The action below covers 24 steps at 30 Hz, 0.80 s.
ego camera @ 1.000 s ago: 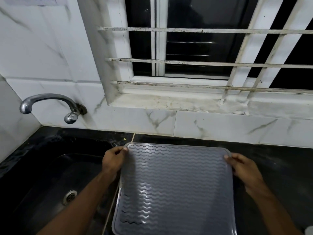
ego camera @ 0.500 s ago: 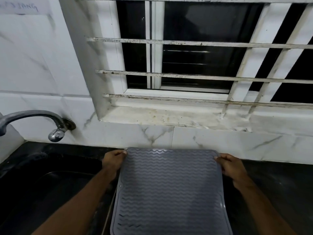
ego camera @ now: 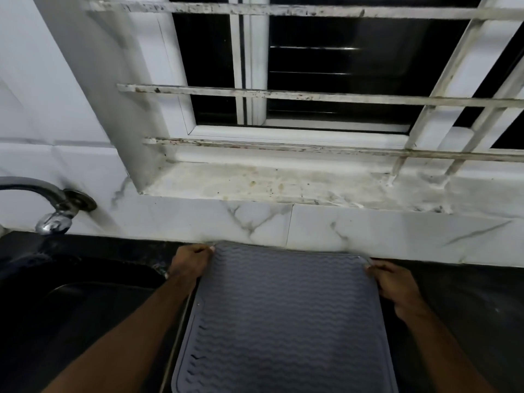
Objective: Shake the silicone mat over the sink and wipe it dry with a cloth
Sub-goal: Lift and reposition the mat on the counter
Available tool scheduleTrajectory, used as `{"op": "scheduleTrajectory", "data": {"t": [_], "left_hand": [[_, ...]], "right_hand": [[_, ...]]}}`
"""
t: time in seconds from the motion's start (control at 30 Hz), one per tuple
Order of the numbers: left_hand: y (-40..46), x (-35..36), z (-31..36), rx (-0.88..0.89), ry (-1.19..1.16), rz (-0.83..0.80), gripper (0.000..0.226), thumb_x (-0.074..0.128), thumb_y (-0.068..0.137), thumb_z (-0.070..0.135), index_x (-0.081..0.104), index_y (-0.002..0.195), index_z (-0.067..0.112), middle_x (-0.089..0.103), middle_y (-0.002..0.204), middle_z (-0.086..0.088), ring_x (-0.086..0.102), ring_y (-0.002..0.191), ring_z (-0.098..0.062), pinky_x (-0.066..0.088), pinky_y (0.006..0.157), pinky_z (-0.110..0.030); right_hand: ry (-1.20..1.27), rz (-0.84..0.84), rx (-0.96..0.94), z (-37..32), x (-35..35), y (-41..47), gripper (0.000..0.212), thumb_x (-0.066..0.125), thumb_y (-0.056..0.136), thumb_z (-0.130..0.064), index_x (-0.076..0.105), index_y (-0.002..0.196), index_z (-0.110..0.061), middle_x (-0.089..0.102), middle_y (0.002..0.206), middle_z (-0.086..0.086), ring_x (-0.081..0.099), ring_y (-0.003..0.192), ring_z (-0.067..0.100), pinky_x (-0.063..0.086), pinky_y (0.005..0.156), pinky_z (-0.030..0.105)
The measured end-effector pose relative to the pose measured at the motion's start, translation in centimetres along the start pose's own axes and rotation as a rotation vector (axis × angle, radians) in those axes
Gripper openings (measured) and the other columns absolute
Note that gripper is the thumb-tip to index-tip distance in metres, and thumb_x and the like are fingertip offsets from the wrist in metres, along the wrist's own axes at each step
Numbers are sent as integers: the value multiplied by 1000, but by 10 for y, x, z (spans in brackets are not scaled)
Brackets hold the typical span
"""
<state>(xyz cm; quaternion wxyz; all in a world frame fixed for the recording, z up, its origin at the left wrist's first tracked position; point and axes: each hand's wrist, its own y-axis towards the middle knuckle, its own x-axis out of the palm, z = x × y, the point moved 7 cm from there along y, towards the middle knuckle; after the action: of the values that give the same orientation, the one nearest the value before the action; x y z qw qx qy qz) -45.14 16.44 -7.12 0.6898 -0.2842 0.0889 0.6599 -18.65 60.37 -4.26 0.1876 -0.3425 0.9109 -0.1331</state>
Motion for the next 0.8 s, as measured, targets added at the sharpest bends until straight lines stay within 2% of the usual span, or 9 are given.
{"op": "scheduleTrajectory", "data": {"t": [0.07, 0.2, 0.3, 0.4, 0.47, 0.53, 0.67, 0.73, 0.8], "left_hand": [[0, 1, -4, -12, 31, 7, 31, 81, 76, 46, 80, 97, 23, 76, 94, 0, 70, 92, -22, 58, 88, -38], [1, -1, -12, -27, 9, 27, 28, 82, 75, 45, 80, 94, 25, 77, 89, 3, 71, 87, -21, 59, 86, -38], [2, -2, -12, -29, -4, 26, 29, 83, 75, 43, 80, 96, 22, 77, 93, 1, 70, 92, -22, 58, 89, -41], [0, -3, -12, -33, 41, 25, 30, 81, 77, 46, 80, 97, 24, 76, 95, 0, 69, 93, -24, 58, 89, -42], [-3, -3, -9, -20, 105, 0, 29, 78, 78, 50, 80, 96, 28, 76, 97, 1, 69, 94, -24, 57, 89, -42], [-9, -5, -2, 10, 201, 9, 32, 76, 77, 55, 78, 98, 31, 75, 99, 3, 67, 99, -25, 53, 94, -41], [-35, -20, 13, 49, 368, 49, 39, 70, 80, 59, 73, 110, 34, 74, 107, 6, 65, 107, -24, 42, 98, -38], [-58, -30, 12, 99, 418, 37, 33, 69, 82, 58, 72, 108, 38, 74, 105, 11, 67, 106, -21, 44, 96, -36], [-85, -40, 0, 144, 448, 19, 26, 69, 82, 57, 72, 103, 42, 74, 98, 17, 69, 101, -17, 47, 93, -36]], "right_hand": [[5, 8, -13, -1, 2, -3, 8, 81, 83, -17, 76, 89, -15, 75, 91, 5, 69, 86, 22, 57, 86, 37], [8, 26, -31, -7, 3, -5, 5, 79, 86, -17, 77, 90, -15, 75, 88, -1, 68, 80, 14, 51, 65, 23], [14, 24, -36, -12, 5, -3, 8, 82, 83, -23, 78, 88, -18, 76, 84, -6, 69, 78, 9, 51, 60, 18], [-26, 28, -14, -9, 8, 4, 11, 84, 81, -23, 76, 87, -17, 74, 87, -3, 68, 82, 14, 53, 68, 23], [-80, 29, -2, -2, 10, 6, 13, 82, 83, -20, 75, 90, -13, 74, 94, 5, 69, 90, 23, 58, 81, 35], [-155, 59, -50, -2, 8, 7, 18, 80, 85, -17, 75, 99, -8, 74, 102, 10, 68, 98, 28, 56, 95, 43], [-307, 146, -159, -22, -8, -5, 21, 77, 88, -21, 73, 107, -13, 73, 108, 7, 66, 101, 25, 53, 94, 37], [-395, 153, -139, -15, -20, -25, 27, 76, 89, -26, 72, 113, -15, 72, 113, 6, 64, 101, 23, 52, 94, 38], [-516, 85, -66, 10, -29, -54, 28, 73, 91, -32, 69, 116, -21, 69, 114, 2, 62, 102, 19, 50, 94, 38]]}}
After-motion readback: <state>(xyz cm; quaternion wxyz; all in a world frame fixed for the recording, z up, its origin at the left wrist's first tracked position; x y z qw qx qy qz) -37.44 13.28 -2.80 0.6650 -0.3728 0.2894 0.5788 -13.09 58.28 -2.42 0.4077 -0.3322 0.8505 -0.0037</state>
